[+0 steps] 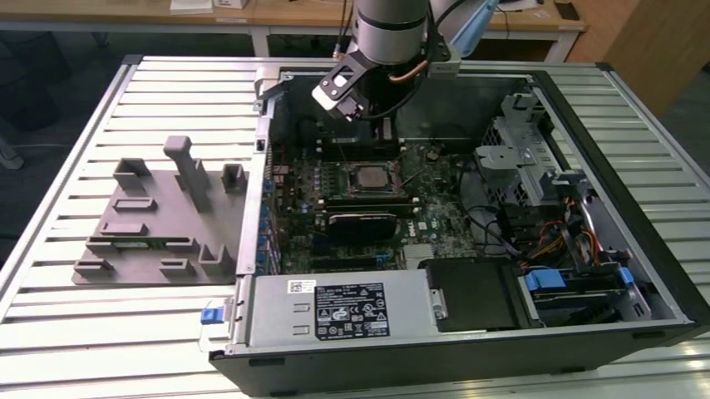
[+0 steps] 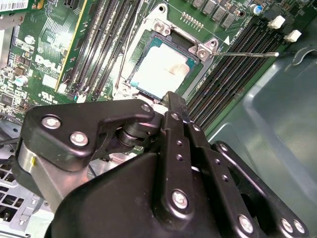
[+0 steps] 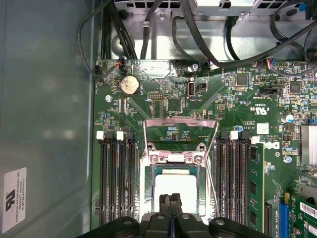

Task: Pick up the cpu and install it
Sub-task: 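Close the cpu cover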

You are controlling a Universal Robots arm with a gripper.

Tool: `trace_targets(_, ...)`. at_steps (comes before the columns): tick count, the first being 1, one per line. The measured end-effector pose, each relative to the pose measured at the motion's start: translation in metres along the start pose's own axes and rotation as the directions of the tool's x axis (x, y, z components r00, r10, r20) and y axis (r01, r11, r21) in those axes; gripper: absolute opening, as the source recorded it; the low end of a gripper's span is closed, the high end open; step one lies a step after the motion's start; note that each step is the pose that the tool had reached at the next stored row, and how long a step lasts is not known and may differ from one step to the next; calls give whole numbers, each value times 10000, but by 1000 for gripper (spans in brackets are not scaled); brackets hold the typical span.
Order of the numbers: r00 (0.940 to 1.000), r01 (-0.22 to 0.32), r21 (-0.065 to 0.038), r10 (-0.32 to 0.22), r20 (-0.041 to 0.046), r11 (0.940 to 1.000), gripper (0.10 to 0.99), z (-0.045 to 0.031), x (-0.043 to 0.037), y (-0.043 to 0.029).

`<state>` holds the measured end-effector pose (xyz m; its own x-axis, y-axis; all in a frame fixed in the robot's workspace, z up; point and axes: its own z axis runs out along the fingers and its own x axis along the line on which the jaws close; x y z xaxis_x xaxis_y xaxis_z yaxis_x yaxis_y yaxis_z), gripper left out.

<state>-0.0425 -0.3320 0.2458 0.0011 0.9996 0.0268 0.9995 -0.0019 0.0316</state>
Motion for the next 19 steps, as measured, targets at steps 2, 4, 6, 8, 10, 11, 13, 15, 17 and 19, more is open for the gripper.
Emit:
trace_targets(2,10000,0,1,0,1,10000,106,-19,0,1)
trace_targets(4,10000,0,-1,0,-1,10000,106,-42,1,2)
trace_targets(6,10000,-1,-1,1,-1,10000,106,-69,2,2)
trace_targets(8,10000,0,-1,0,-2,10000,106,-83,3,3)
trace_targets(10,10000,0,-1,0,-2,10000,106,-98,3,3)
trace_targets(11,10000,0,-1,0,-2,10000,106,-106,3,4)
trace_targets(13,10000,0,-3,0,-5,10000,106,-106,4,4)
trace_targets(15,10000,0,-2,0,-3,10000,106,-108,3,4)
trace_targets(17,10000,1,1,-1,-1,10000,106,-109,3,18)
trace_targets(19,10000,1,0,-1,-1,10000,106,-108,3,43)
